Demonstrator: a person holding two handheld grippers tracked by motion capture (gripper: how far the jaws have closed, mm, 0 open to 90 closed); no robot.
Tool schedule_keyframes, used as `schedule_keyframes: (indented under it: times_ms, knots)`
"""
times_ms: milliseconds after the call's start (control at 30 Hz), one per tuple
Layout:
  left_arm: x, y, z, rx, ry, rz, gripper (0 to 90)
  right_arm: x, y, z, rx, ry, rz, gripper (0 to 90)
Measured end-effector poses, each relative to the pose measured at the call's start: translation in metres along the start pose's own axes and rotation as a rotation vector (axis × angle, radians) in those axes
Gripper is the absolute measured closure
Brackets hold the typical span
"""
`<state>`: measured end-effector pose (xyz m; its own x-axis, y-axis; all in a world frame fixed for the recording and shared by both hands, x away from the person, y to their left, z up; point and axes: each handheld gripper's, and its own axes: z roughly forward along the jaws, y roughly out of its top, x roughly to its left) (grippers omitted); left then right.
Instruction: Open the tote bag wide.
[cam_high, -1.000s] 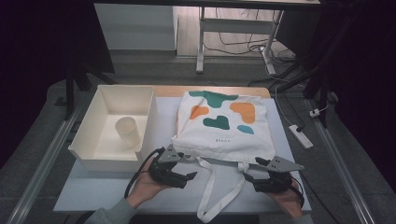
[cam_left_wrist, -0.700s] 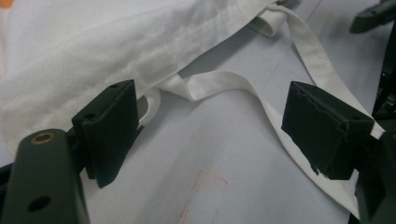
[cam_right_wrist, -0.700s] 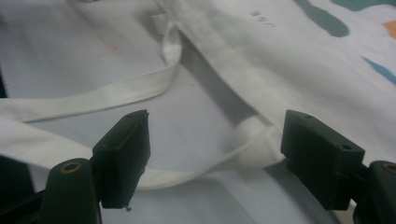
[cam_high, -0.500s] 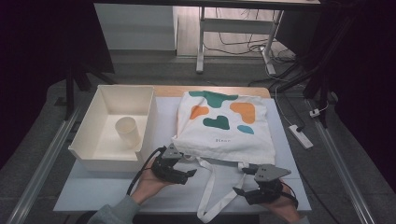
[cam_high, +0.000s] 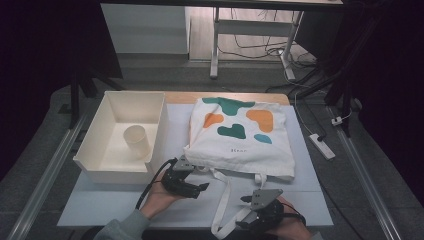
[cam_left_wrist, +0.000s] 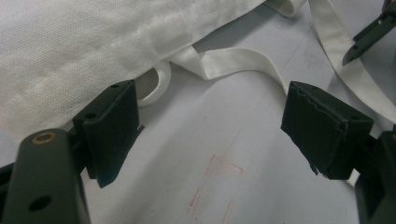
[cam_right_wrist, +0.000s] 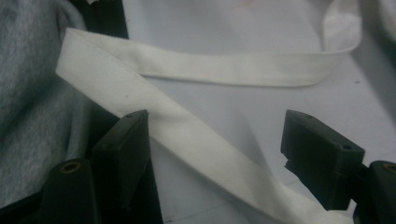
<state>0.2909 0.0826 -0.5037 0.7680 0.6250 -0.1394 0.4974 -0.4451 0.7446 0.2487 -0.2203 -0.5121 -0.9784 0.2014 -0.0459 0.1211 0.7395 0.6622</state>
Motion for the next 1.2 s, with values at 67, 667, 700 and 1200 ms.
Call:
schedule_keyframes:
  times_ms: [67,667,700,1200]
  knots:
    - [0.001,0.0,0.0,0.0,0.0,-0.003,19.2,0.0,0.0,0.002,0.013,0.016,-0.003,25.1]
    - [0.002,-0.002,0.002,0.014,0.009,-0.006,19.0,0.001,0.002,0.01,0.053,0.031,-0.07,76.6]
    - [0.002,-0.002,0.002,0.014,0.011,-0.006,19.0,0.002,0.002,0.01,0.053,0.027,-0.077,79.0]
    - [0.001,-0.006,-0.003,0.011,0.014,-0.006,19.0,0.002,0.014,-0.033,-0.239,0.033,-0.005,85.4]
